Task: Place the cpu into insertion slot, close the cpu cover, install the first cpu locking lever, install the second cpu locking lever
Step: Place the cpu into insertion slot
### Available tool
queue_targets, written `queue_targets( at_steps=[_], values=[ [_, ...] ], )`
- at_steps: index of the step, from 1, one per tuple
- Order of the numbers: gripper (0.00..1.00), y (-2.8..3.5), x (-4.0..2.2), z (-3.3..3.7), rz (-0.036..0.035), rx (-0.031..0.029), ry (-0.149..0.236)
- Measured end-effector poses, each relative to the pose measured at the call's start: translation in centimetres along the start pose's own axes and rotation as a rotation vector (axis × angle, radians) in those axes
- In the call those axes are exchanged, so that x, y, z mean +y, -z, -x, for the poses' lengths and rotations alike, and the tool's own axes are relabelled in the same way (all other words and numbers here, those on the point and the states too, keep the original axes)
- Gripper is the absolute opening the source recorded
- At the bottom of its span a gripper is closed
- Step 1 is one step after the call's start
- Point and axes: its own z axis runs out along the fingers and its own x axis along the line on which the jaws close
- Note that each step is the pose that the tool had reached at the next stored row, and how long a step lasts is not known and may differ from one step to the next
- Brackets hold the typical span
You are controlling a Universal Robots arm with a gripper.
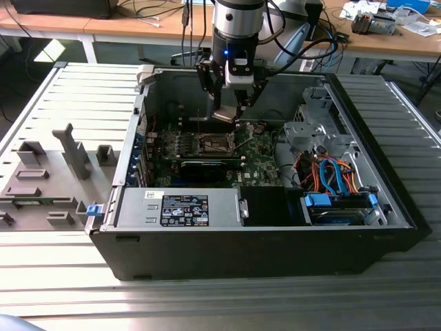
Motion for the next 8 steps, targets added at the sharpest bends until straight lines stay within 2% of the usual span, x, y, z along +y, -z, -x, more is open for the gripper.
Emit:
queue_targets(
  at_steps=[8],
  values=[
    [0.54,0.00,0.00,0.00,0.0001,-0.0001,-0.003]
  ],
)
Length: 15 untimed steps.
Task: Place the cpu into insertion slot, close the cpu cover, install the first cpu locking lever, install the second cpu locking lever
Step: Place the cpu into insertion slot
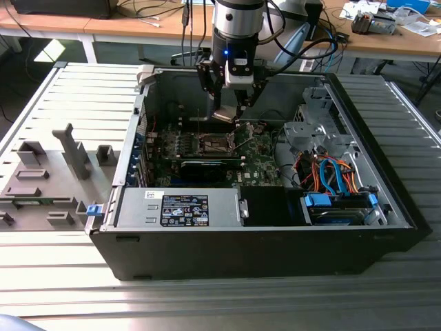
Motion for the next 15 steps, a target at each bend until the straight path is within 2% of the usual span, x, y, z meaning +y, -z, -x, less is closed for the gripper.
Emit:
queue_targets(
  at_steps=[15],
  values=[
    [0.54,0.00,0.00,0.00,0.0000,-0.0004,-0.009]
  ],
)
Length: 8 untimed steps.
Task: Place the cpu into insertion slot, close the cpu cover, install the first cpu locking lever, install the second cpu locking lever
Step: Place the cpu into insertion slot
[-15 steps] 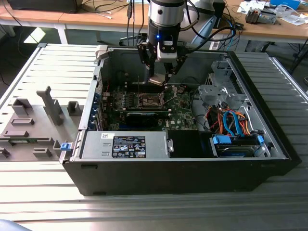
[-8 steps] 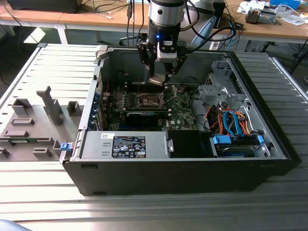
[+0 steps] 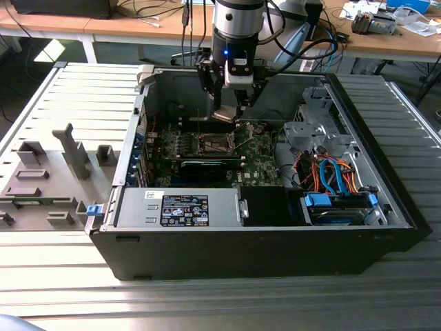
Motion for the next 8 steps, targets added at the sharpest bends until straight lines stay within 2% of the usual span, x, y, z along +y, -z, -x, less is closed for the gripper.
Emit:
queue_targets(
  at_steps=[8],
  values=[
    [0.54,0.00,0.00,0.00,0.0000,-0.0002,-0.005]
  ],
)
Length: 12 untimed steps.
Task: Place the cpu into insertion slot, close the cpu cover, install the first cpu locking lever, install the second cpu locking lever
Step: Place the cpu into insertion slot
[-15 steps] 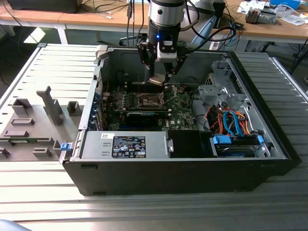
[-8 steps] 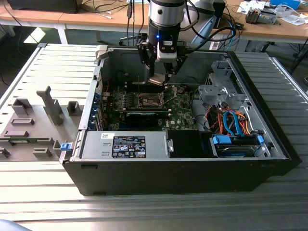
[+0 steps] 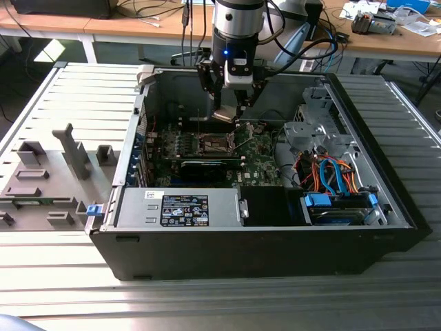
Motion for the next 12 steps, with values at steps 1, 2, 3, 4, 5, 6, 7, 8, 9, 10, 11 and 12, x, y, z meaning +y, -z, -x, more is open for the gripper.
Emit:
queue_targets(
  at_steps=[1,2,3,4,5,6,7,8,9,10,11,12],
  values=[
    [0.54,0.00,0.00,0.00,0.0000,0.0000,-0.001],
    [0.54,0.00,0.00,0.00,0.0001,-0.0001,-0.001],
    [0.54,0.00,0.00,0.00,0.0001,-0.0001,-0.002],
    [0.54,0.00,0.00,0.00,0.0001,-0.0001,-0.002],
    [0.54,0.00,0.00,0.00,0.0000,-0.0001,-0.002],
    [0.54,0.00,0.00,0.00,0.0000,-0.0001,-0.003],
    [0.54,0.00,0.00,0.00,0.0000,-0.0001,-0.004],
    [0.54,0.00,0.00,0.00,0.0000,-0.0002,-0.004],
    [0.54,0.00,0.00,0.00,0.0001,-0.0002,-0.004],
    [0.54,0.00,0.00,0.00,0.0001,-0.0002,-0.005],
    [0.54,0.00,0.00,0.00,0.0001,-0.0001,-0.005],
    [0.54,0.00,0.00,0.00,0.0001,-0.0002,-0.006]
  ],
)
